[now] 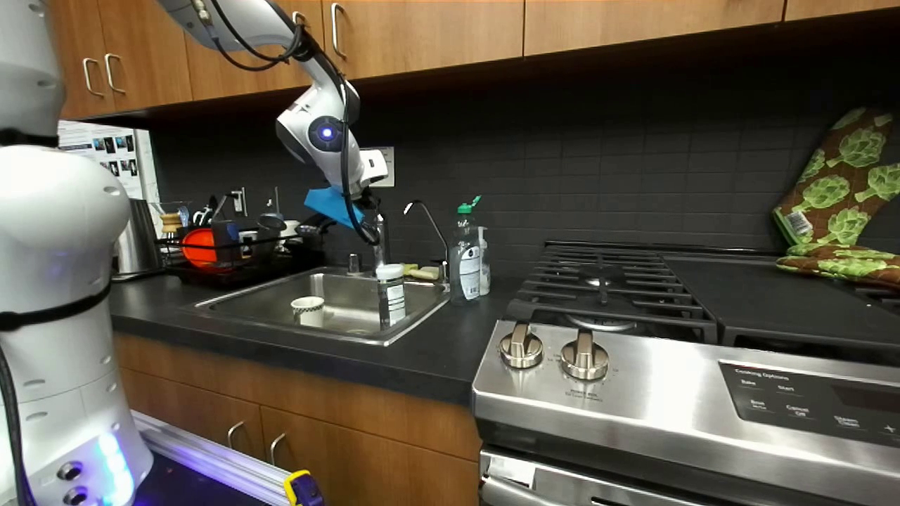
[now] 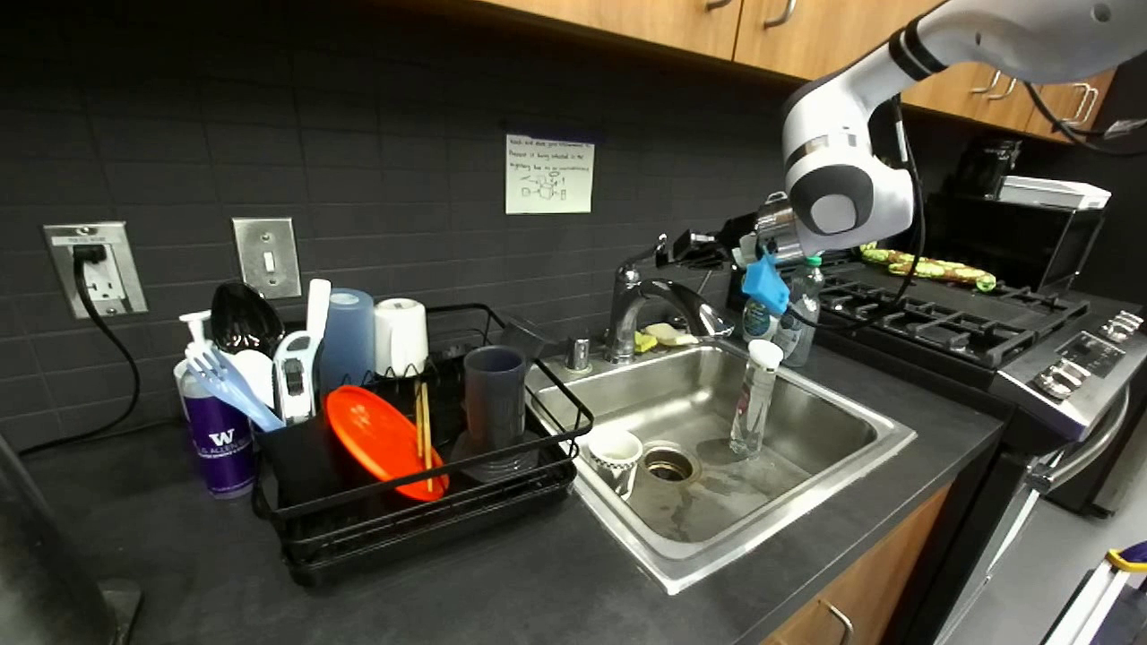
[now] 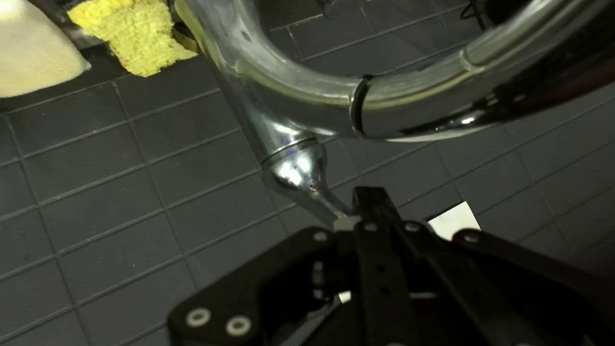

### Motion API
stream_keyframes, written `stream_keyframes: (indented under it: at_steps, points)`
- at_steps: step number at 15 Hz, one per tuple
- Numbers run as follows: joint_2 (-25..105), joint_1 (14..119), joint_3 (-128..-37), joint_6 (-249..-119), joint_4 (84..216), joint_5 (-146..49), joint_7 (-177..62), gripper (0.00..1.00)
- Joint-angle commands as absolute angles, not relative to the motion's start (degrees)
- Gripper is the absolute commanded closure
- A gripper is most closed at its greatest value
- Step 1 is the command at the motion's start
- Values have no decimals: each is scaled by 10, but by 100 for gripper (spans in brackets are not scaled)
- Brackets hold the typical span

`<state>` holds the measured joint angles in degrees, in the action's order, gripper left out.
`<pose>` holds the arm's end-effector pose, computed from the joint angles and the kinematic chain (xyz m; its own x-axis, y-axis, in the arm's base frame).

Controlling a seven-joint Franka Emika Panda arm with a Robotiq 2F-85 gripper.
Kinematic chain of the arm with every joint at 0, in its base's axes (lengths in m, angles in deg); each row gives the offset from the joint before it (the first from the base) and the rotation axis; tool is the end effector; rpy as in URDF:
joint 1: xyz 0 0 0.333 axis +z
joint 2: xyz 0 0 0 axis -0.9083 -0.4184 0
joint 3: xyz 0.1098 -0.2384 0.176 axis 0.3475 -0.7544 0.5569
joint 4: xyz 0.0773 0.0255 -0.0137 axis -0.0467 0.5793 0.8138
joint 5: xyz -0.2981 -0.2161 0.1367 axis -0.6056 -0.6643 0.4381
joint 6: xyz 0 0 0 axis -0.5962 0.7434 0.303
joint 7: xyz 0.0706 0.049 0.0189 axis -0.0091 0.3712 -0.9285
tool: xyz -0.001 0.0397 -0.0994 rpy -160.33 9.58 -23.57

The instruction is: Open the tap

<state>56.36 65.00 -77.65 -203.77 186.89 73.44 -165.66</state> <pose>0.5269 -0.0236 0.3749 0.5234 -0.2726 0.8073 0.2052 -0.8793 -0.4299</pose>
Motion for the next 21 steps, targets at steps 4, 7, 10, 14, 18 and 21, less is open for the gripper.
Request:
stream_keyframes:
  at_steps: [4, 7, 10, 14, 18, 21]
  points:
    - [572, 652, -775, -2077, 1842, 780, -1704, 100]
    - [572, 653, -775, -2077, 1840, 790, -1720, 100]
    - [573, 654, -776, -2080, 1837, 797, -1735, 100]
    - [575, 654, -776, -2081, 1833, 811, -1756, 100]
    - [577, 655, -775, -2082, 1830, 820, -1774, 100]
    - [580, 656, -775, -2083, 1828, 827, -1785, 100]
